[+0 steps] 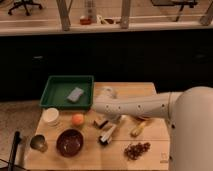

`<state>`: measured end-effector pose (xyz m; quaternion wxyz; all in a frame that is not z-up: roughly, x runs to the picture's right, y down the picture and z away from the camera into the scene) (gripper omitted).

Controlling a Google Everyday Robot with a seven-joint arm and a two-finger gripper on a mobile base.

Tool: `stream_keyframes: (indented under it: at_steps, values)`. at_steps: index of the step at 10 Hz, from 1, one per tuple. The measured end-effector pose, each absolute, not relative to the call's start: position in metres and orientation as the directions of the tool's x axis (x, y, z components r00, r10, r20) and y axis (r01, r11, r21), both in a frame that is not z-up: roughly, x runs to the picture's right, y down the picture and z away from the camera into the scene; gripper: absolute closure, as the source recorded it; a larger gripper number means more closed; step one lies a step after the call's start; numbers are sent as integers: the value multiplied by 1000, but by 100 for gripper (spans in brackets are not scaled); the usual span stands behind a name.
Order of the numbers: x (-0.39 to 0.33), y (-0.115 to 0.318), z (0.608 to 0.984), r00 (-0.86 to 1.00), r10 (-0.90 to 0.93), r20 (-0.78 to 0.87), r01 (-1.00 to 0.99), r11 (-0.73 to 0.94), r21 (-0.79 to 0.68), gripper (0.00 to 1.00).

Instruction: Wipe table surface with brush

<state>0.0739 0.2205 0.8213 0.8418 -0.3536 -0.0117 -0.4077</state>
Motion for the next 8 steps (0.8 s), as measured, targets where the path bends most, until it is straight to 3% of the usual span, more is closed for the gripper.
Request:
stream_keyframes:
  at_steps: [3,8]
  values:
    - [92,239,814,675,-669,310,678,398,-617,100]
    - [149,219,819,714,-670,202,591,422,-687,100]
